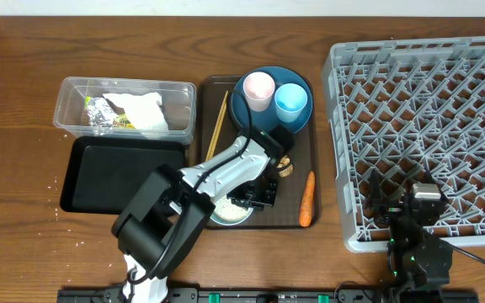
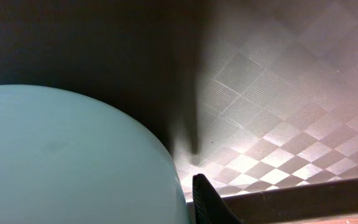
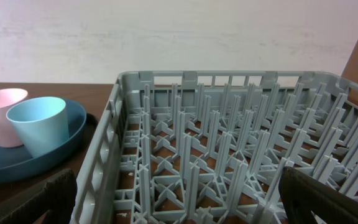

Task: Sort waste into correct bins and load items into the dishwasher rack
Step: 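Reach the left gripper to the light-blue rice bowl and grip its rim, then lift the bowl and carry it left over the black tray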

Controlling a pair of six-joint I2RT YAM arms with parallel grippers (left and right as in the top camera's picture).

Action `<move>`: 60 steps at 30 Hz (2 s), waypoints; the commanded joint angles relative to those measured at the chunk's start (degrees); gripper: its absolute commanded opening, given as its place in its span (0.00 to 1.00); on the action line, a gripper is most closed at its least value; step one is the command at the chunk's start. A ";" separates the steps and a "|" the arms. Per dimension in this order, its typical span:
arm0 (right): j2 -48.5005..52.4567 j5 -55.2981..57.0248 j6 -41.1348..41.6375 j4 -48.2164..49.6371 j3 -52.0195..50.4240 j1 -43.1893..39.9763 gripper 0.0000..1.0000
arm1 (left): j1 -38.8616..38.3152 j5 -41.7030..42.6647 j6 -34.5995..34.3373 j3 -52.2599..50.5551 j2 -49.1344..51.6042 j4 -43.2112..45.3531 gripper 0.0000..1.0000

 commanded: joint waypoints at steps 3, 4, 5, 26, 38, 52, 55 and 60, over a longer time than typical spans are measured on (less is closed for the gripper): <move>-0.07 0.57 0.24 -0.17 -0.09 -0.39 0.99 | 0.31 -4.07 0.35 1.46 -3.15 -0.11 0.07; -0.09 0.57 0.24 -0.17 -0.11 -0.39 0.99 | 0.28 -4.28 0.35 1.46 -3.28 -0.11 0.06; -0.07 0.57 0.24 -0.17 -0.09 -0.39 0.99 | 0.31 -4.26 0.35 1.46 -3.32 -0.11 0.06; -0.09 0.57 0.24 -0.17 -0.09 -0.39 0.99 | 0.31 -4.22 2.54 1.51 -4.02 -1.64 0.06; -0.07 0.57 0.24 -0.17 -0.11 -0.39 0.99 | 0.31 -4.50 10.73 1.51 -9.86 -0.33 0.06; -0.07 0.57 0.24 -0.17 -0.09 -0.39 0.99 | 3.34 -14.10 11.50 1.51 -15.98 -1.73 0.06; -0.07 0.57 0.24 -0.17 -0.09 -0.39 0.99 | 6.84 -14.08 11.50 1.51 -17.31 -1.75 0.06; -0.07 0.57 0.24 -0.17 -0.09 -0.39 0.99 | 13.92 -13.75 12.79 1.51 -20.55 -2.12 0.06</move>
